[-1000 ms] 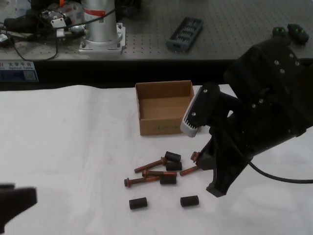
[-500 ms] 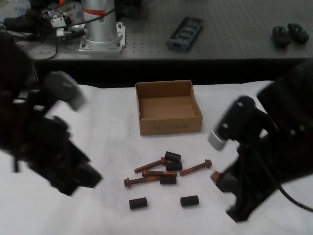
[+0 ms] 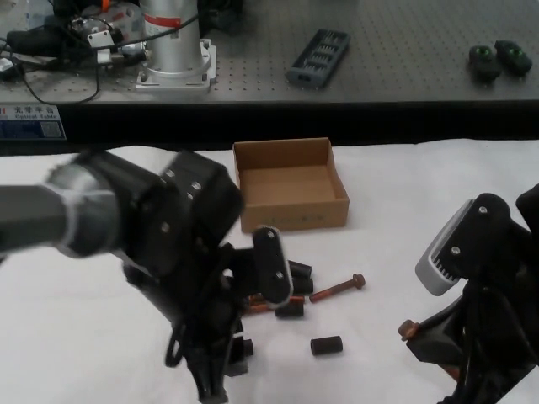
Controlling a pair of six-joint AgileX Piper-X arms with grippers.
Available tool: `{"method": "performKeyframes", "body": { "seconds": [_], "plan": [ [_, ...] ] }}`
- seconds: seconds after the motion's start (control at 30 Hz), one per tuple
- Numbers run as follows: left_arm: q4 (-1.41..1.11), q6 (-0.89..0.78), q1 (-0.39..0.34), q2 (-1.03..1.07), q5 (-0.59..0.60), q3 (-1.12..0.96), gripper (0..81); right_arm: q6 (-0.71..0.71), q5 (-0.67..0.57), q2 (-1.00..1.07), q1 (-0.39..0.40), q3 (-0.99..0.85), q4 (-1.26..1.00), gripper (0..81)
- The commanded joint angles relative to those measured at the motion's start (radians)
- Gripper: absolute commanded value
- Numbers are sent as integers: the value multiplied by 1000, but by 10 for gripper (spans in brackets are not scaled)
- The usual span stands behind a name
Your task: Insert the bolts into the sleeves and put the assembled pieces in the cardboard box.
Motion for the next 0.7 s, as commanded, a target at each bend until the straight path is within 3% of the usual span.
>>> {"method": "performKeyframes", "body": {
  "seconds": [0.0, 0.67],
  "plan": [
    [-27, 9, -7, 49, -25, -10, 357, 3, -24, -13, -1, -3, -2, 19],
    [-183, -2, -7, 157, -26, -10, 356, 2, -45, -13, -1, -3, 0, 19]
  ]
}}
